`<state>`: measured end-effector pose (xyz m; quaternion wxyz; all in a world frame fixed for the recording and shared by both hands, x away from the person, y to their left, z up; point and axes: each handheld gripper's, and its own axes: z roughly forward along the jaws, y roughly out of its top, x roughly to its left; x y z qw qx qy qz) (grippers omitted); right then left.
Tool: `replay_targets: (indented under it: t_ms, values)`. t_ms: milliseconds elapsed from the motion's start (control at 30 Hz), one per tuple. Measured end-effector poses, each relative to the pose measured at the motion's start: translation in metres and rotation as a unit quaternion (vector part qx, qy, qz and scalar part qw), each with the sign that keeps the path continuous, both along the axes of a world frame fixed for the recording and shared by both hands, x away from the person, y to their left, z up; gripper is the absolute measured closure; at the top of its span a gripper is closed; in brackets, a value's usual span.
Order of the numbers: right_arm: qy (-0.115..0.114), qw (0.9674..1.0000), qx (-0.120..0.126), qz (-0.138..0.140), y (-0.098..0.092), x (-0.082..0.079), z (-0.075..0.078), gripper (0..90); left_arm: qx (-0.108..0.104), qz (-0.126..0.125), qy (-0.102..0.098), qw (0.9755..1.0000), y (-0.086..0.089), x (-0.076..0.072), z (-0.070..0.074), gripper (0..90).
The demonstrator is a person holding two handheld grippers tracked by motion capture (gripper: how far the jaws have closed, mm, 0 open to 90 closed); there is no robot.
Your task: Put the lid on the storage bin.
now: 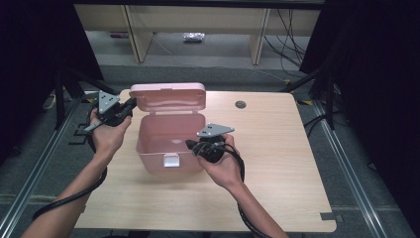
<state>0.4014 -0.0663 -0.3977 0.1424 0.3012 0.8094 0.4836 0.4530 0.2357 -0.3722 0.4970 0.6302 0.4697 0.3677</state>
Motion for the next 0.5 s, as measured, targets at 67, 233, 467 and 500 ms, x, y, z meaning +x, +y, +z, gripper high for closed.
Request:
replay_targets:
  t_ms: [67,233,467,500]
  values:
    - [0.004,1.0000,0.004,-0.003,-0.002,0.002,0.001,90.0,0.001,0.000,0.002,1.0000,0.000,-0.001,0.000,87.0]
    - [0.000,0.9999,0.004,-0.009,-0.006,0.005,0.002,90.0,0.001,-0.001,0.002,1.0000,0.000,-0.003,-0.001,86.9]
    - [0.011,0.9998,0.010,-0.016,-0.010,0.010,0.002,90.0,0.001,0.000,0.001,1.0000,0.000,-0.006,-0.002,86.8]
    - [0.014,0.9997,0.013,-0.013,-0.010,0.011,0.003,90.0,0.002,0.000,0.001,1.0000,0.000,-0.007,-0.002,86.8]
